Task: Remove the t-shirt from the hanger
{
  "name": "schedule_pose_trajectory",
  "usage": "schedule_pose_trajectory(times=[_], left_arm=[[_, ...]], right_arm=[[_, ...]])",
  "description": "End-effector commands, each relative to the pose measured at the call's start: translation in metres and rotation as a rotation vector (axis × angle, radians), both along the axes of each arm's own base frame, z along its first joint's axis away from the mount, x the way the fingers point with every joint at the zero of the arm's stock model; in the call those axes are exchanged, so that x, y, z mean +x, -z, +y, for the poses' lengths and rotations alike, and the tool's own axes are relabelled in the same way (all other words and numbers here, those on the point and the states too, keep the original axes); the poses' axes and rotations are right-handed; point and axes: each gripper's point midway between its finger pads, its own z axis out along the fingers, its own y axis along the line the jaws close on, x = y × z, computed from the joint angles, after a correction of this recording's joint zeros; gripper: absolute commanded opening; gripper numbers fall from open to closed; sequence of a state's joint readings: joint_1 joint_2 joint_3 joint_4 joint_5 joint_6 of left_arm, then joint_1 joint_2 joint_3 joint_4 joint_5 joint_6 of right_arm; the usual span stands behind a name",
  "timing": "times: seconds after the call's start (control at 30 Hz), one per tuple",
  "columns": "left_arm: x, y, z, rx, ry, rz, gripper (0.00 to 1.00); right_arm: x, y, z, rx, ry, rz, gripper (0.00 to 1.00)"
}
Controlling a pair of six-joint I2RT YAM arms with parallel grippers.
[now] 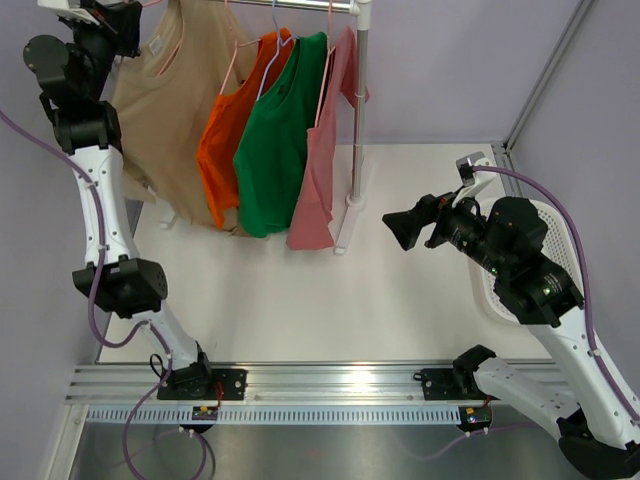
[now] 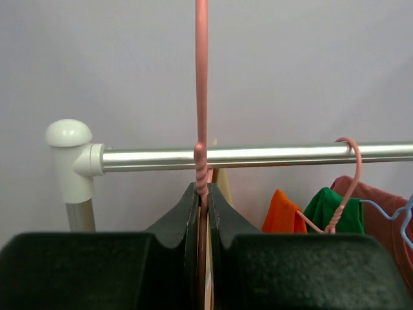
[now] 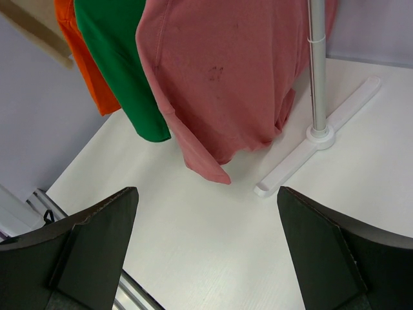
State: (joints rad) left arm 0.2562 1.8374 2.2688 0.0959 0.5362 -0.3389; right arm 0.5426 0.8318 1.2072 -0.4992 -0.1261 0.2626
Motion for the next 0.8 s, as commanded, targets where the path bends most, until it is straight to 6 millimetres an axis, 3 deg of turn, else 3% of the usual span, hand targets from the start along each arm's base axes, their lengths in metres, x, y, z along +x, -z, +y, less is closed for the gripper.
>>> schedule_pose_trajectory(times=[0.0, 0.03, 0.07, 0.13, 0.23, 0.33, 0.37, 0.4, 0.43, 0.47, 0.53, 0.57, 0.6, 0.67, 0.7, 0.73, 0.77], left_arm=[[-0.056, -0.058, 0.005, -0.015, -0.115, -0.146, 0.0], [-0.054, -0.049, 0.005, -0.02, -0.12, -0.122, 0.0], [-0.067, -0.055, 0.002, -0.02, -0.122, -0.134, 0.0], [-0.066, -0.043, 0.001, -0.042, -0.13, -0.093, 0.0], [-0.08, -0.041, 0.002, -0.089, -0.146, -0.08, 0.0], [-0.091, -0.026, 0.002, -0.113, -0.163, -0.046, 0.0], [-0.086, -0.008, 0.005, -0.132, -0.18, -0.006, 0.0], [-0.102, -0.014, 0.004, -0.139, -0.196, -0.025, 0.0], [-0.107, -0.01, 0.005, -0.147, -0.211, -0.021, 0.0], [-0.104, 0.007, 0.004, -0.158, -0.222, 0.013, 0.0], [-0.125, 0.005, 0.005, -0.167, -0.272, -0.01, 0.0], [-0.123, 0.022, 0.004, -0.163, -0.287, 0.022, 0.0], [-0.14, 0.017, 0.006, -0.177, -0.319, 0.001, 0.0], [-0.152, 0.027, 0.008, -0.193, -0.364, 0.015, 0.0], [-0.151, 0.048, 0.012, -0.204, -0.392, 0.054, 0.0], [-0.172, 0.044, 0.014, -0.219, -0.419, 0.031, 0.0], [-0.177, 0.054, 0.012, -0.242, -0.421, 0.047, 0.0]], right_arm=[[-0.006, -0.008, 0.007, 0.017, -0.049, -0.017, 0.99], [-0.007, -0.009, 0.008, 0.018, -0.053, -0.019, 0.99], [-0.008, -0.012, 0.008, 0.022, -0.055, -0.024, 0.99], [-0.008, -0.012, 0.007, 0.02, -0.054, -0.023, 1.0], [-0.008, -0.014, 0.006, 0.019, -0.047, -0.014, 0.99], [-0.01, -0.019, 0.008, 0.027, -0.06, -0.011, 0.99], [-0.01, -0.02, 0.009, 0.03, -0.064, -0.015, 1.0], [-0.011, -0.021, 0.01, 0.032, -0.075, -0.016, 1.0], [-0.011, -0.024, 0.012, 0.031, -0.083, -0.022, 0.99], [-0.013, -0.025, 0.015, 0.032, -0.106, -0.024, 1.0], [-0.014, -0.032, 0.017, 0.026, -0.123, -0.042, 1.0], [-0.013, -0.031, 0.02, 0.02, -0.139, -0.037, 0.99], [-0.012, -0.032, 0.022, 0.017, -0.15, -0.041, 0.99], [-0.012, -0.034, 0.03, 0.016, -0.193, -0.034, 1.0], [-0.013, -0.034, 0.034, 0.018, -0.216, -0.029, 0.99], [-0.012, -0.033, 0.041, 0.021, -0.244, -0.021, 0.99], [-0.018, -0.033, 0.049, 0.03, -0.308, -0.015, 0.99]])
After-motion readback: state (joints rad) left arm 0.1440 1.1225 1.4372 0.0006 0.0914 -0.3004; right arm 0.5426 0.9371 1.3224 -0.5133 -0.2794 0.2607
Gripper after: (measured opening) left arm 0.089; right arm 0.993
